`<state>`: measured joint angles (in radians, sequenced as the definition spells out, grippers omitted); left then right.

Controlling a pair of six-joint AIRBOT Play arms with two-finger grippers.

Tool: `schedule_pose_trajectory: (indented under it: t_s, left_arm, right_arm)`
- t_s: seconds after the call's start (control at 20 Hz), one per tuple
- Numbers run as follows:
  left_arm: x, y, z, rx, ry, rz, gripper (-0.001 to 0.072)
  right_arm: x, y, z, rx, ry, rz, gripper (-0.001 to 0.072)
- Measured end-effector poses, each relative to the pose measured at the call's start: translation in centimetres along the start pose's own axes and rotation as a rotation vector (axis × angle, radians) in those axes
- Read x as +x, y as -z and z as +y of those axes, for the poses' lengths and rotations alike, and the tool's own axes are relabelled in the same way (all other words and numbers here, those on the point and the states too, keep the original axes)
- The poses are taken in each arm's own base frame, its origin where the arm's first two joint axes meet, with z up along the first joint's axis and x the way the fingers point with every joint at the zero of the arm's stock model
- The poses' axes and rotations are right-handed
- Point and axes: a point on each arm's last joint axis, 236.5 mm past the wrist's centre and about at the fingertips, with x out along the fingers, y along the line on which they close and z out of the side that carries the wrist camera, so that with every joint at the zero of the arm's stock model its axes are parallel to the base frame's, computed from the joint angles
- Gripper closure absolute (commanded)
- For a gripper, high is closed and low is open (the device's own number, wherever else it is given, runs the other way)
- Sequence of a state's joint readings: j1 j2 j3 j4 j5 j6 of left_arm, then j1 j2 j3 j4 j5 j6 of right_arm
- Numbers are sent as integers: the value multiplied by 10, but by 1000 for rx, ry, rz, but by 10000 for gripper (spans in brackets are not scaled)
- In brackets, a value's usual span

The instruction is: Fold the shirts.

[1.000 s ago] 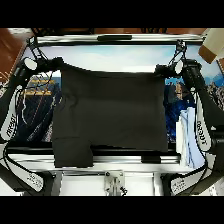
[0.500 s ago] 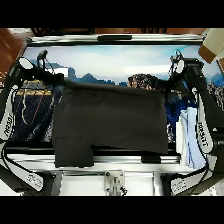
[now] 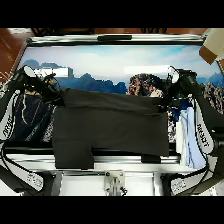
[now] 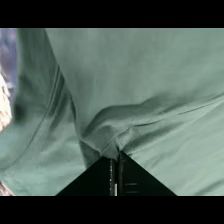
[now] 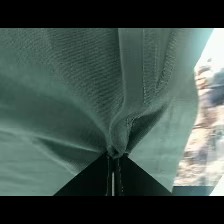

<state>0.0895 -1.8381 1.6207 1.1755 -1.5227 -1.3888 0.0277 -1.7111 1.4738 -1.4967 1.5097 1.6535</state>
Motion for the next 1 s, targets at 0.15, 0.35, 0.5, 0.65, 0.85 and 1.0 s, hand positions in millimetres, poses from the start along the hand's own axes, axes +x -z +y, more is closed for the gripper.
schedule_pose_trajectory:
  t_s: [0.15, 0.35, 0.5, 0.65, 0.85, 1.0]
  left_arm:
    - [9, 11, 3, -19, 4, 44, 668]
    - [-1, 15, 5, -35, 10, 62, 93]
    - [-26, 22, 7, -50, 19, 73, 101]
    - [-55, 44, 9, -89, 25, 85, 103]
    - [-54, 105, 6, -152, 45, 129, 171]
    - [-27, 161, 4, -198, 66, 174, 160]
  right_arm:
    - [2, 5, 3, 2, -12, 19, 634]
    - [-4, 10, 2, -8, -10, 26, 244]
    - [-26, 18, -11, -46, 48, -5, 244]
    - [-56, 35, -38, -45, 106, -23, 244]
    - [-82, 69, -71, 12, 92, -41, 244]
    - [-89, 87, -87, 39, 81, -64, 244]
